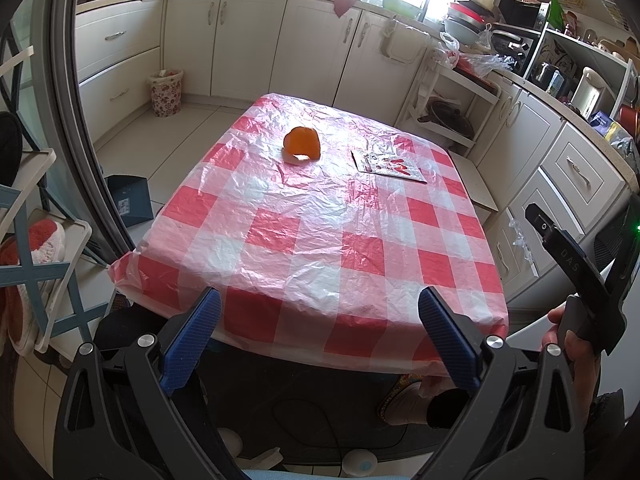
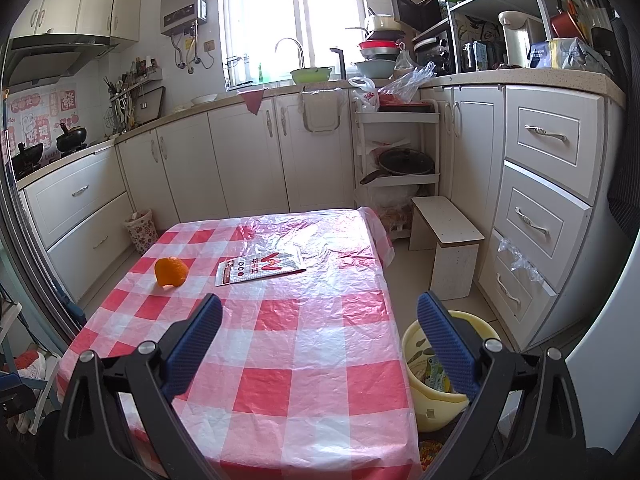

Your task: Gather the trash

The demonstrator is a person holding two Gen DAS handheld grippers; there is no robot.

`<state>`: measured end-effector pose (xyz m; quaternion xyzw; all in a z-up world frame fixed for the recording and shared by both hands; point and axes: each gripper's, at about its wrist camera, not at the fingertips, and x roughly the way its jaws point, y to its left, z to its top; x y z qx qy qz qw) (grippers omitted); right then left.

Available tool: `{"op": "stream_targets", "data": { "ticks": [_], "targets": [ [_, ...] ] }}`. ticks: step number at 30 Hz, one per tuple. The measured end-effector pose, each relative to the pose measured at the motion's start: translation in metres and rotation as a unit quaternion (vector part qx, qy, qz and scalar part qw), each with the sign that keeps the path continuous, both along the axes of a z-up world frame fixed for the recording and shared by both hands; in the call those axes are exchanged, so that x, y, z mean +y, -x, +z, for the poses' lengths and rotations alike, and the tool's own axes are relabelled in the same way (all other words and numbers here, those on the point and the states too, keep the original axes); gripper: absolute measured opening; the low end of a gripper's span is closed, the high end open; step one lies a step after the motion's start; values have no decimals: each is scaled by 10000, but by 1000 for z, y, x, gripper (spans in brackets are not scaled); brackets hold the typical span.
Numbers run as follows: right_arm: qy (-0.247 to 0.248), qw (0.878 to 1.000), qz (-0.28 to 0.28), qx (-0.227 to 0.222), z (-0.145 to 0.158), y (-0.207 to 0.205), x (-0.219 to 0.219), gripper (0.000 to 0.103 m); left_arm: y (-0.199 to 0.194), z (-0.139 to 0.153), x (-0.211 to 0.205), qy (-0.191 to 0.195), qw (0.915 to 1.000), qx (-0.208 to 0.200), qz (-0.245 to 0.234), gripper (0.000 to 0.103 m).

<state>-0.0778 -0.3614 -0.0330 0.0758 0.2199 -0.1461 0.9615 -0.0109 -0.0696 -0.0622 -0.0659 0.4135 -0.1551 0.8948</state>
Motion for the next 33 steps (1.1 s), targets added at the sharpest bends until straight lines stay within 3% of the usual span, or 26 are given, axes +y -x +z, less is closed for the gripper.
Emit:
{"op": "stream_targets", "data": {
  "ticks": [33],
  "targets": [
    [0,10000,-12,-12,0,1,1,94,1,-3,-1,-3,10000,45,13,95]
  ]
}}
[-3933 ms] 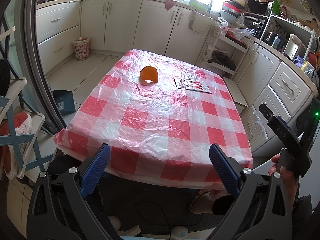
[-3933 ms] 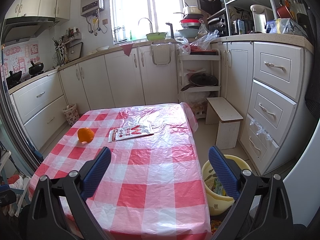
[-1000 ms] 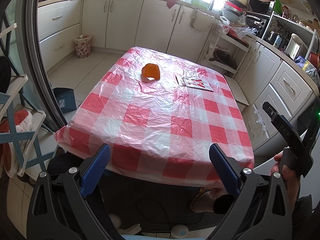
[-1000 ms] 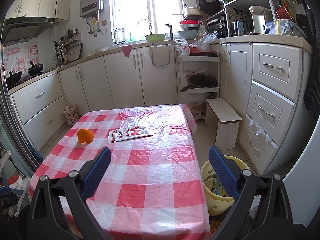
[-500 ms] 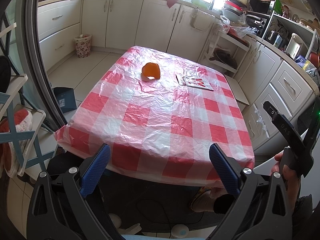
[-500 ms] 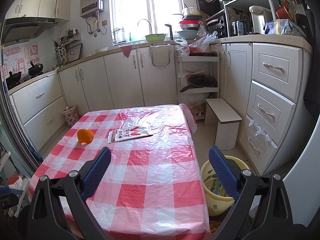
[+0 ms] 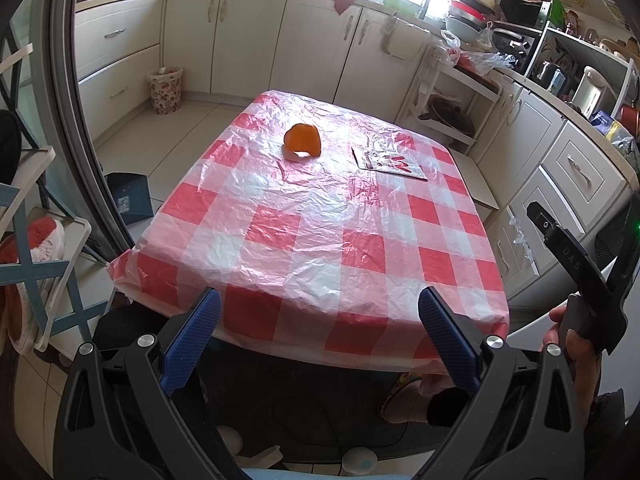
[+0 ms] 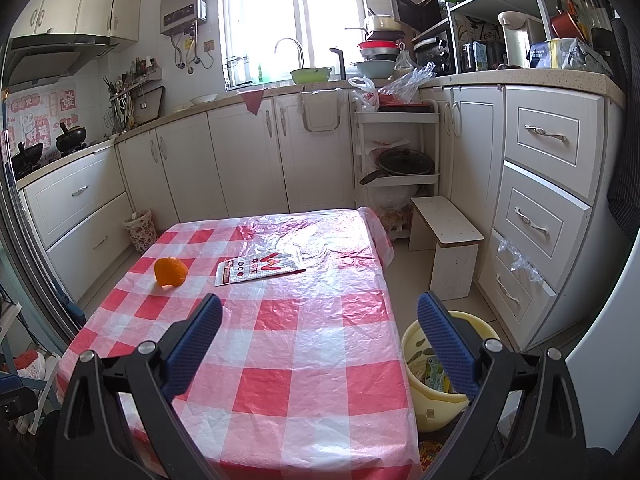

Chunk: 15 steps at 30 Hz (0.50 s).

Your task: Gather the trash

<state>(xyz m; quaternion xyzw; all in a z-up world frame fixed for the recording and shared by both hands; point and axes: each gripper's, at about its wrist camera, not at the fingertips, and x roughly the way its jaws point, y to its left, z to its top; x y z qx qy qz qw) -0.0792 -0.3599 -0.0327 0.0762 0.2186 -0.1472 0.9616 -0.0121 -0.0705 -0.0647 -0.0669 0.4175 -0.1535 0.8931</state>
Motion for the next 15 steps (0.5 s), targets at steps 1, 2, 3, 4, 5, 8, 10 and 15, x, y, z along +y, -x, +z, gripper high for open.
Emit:
{"op": "stream_targets", "data": {
  "ticks": [1,2,3,4,5,8,10,15],
  "targets": [
    [-2,10000,1,1,0,0,0,94,0,0,0,-4,10000,-2,-1,95],
    [-1,10000,1,-1,0,0,0,94,-1,0,0,-7,10000,-1,-4,95],
    [0,10000,0,-4,0,0,-1,94,-1,1,0,-3,10000,0,-4,95],
    [2,10000,-1,-8,0,0,0,94,0,0,0,-3,10000,-1,-3,95],
    [1,10000,-1,-7,0,0,0,94,0,0,0,-5,10000,-3,-1,95],
    [1,10000,2,0,0,0,0,94,0,0,0,-1,10000,4,2,95],
    [3,10000,2,-5,0,0,0,94,0,0,0,-3,10000,2,2,95],
    [2,10000,-1,-8,0,0,-1,94,0,0,0,-4,10000,-3,-3,95]
  ]
}}
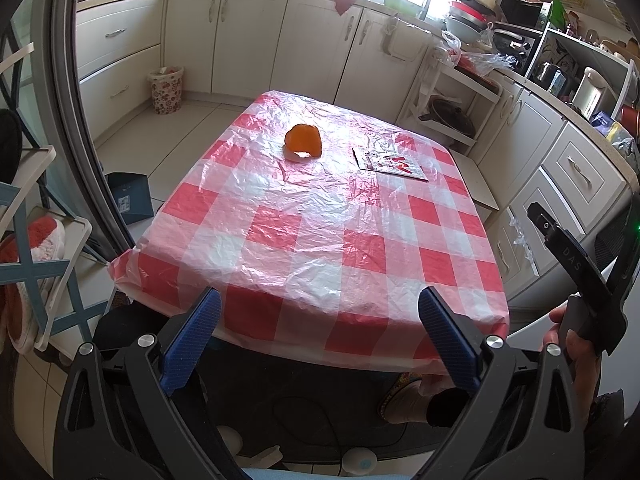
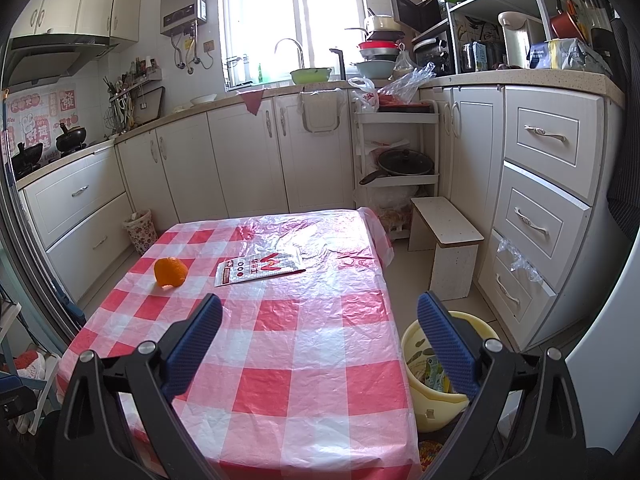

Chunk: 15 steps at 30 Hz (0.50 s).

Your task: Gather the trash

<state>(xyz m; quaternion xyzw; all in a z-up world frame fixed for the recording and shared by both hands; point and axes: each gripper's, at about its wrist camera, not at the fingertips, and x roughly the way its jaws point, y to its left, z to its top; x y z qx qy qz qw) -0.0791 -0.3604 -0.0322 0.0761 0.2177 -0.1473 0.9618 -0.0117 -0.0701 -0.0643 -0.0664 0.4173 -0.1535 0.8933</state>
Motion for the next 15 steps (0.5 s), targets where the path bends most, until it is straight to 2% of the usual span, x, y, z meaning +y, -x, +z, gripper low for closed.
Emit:
{"op": "stream_targets", "data": {
  "ticks": [15],
  "targets": [
    [2,10000,-2,-1,0,0,1,94,-1,0,-1,4,10000,10,4,95]
  ]
}}
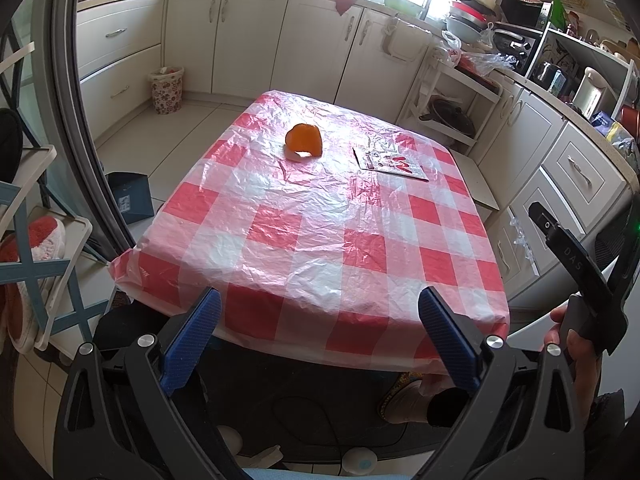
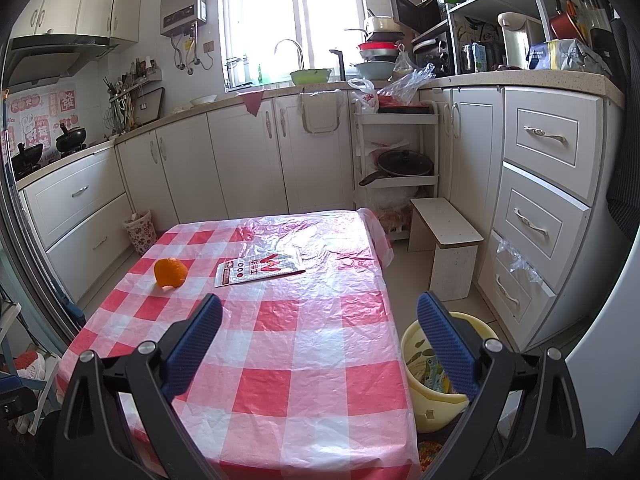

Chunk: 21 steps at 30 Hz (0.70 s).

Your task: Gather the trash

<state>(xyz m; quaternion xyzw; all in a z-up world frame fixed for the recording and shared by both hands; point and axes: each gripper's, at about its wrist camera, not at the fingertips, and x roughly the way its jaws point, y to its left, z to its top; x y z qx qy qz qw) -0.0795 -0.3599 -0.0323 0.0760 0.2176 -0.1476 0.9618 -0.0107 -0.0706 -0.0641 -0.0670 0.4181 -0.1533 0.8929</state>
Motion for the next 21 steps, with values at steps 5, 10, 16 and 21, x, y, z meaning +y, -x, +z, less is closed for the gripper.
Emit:
{"op": "stream_targets", "data": {
  "ticks": [5,10,16,21],
  "targets": [
    [-16,10000,17,17,0,-1,0,94,0,-1,1,-6,10000,2,3,95],
    [-6,9998,188,106,-1,-10,4,95,-13,-7,8,32,9999,50,93,95],
    [-79,9977,559,385,-7,-43,14,96,-41,-16,13,184,9996,124,196,95],
    [-177,9936,872,695,-17,-90,21,96,-74,-20,3,130,9996,148,220,95]
  ]
}}
